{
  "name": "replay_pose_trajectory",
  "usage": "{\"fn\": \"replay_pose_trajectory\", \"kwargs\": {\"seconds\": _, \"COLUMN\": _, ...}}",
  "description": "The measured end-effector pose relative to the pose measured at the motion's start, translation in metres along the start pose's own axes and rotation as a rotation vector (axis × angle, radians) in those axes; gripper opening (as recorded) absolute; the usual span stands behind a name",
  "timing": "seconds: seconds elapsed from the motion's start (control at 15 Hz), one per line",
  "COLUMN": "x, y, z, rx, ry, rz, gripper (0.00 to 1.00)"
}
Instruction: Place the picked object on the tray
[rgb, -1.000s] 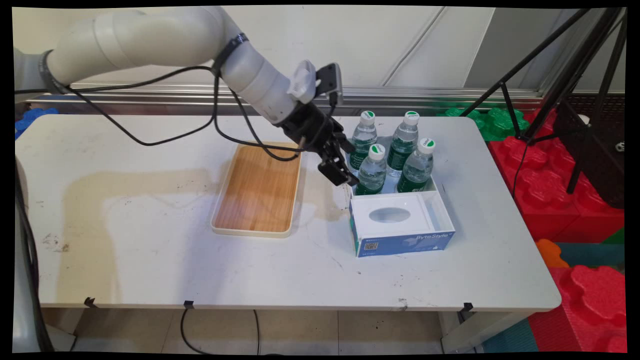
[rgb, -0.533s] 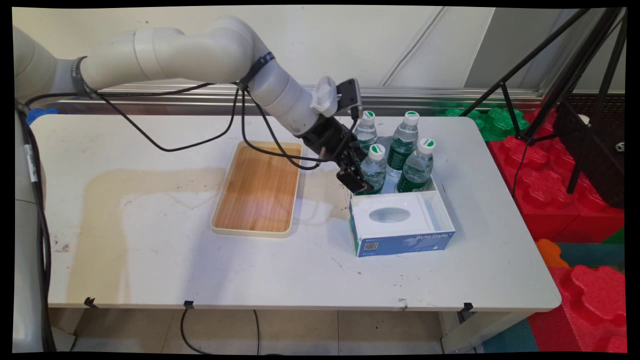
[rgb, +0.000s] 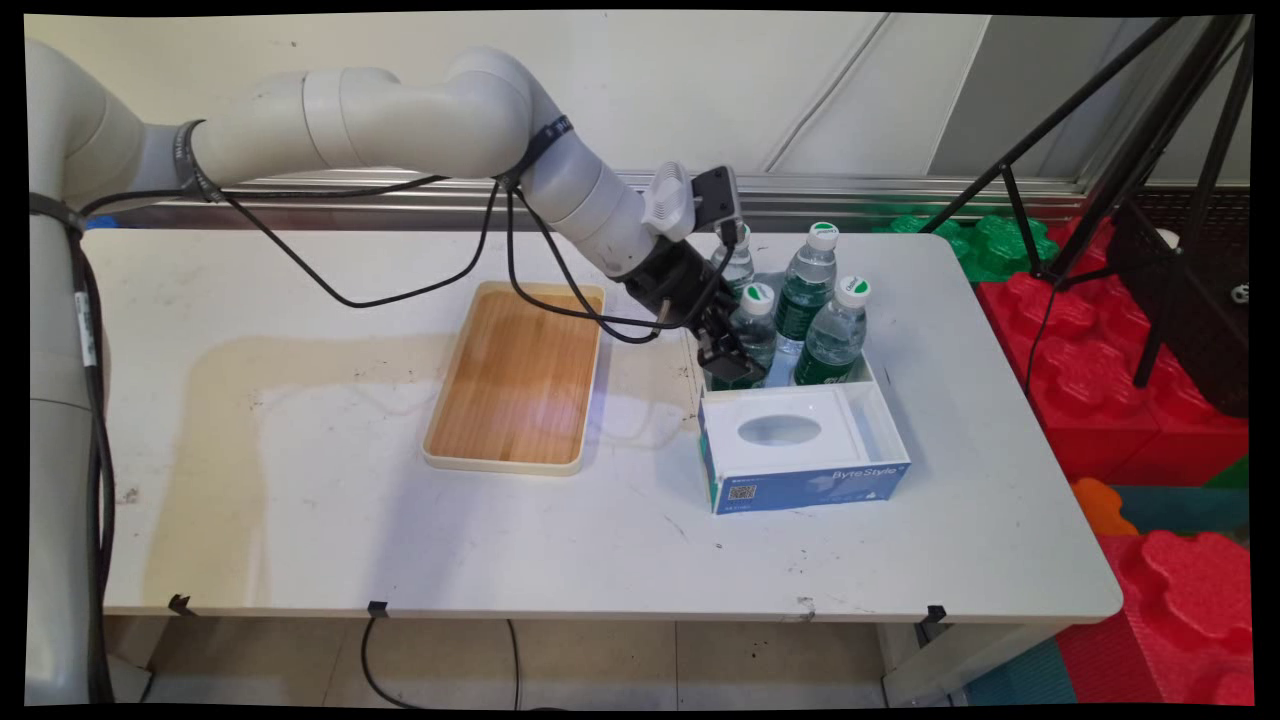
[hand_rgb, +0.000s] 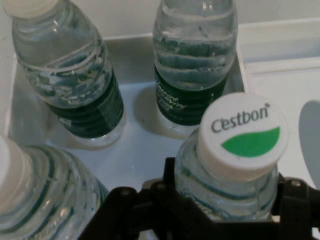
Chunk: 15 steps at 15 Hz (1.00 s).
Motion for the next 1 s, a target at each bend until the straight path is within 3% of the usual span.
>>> {"fn": "replay_pose_trajectory", "kwargs": {"seconds": 0.6, "x": 0.004, "y": -0.003, "z": 0.0, "rx": -0.014, "ry": 0.006, "rz": 0.012, "gripper": 0.0}}
{"fn": "replay_pose_trajectory", "kwargs": {"seconds": 1.0, "x": 0.011, "y": -0.007, "z": -0.017, "rx": -0.005, "ry": 0.033, "rz": 0.016, "gripper": 0.0}}
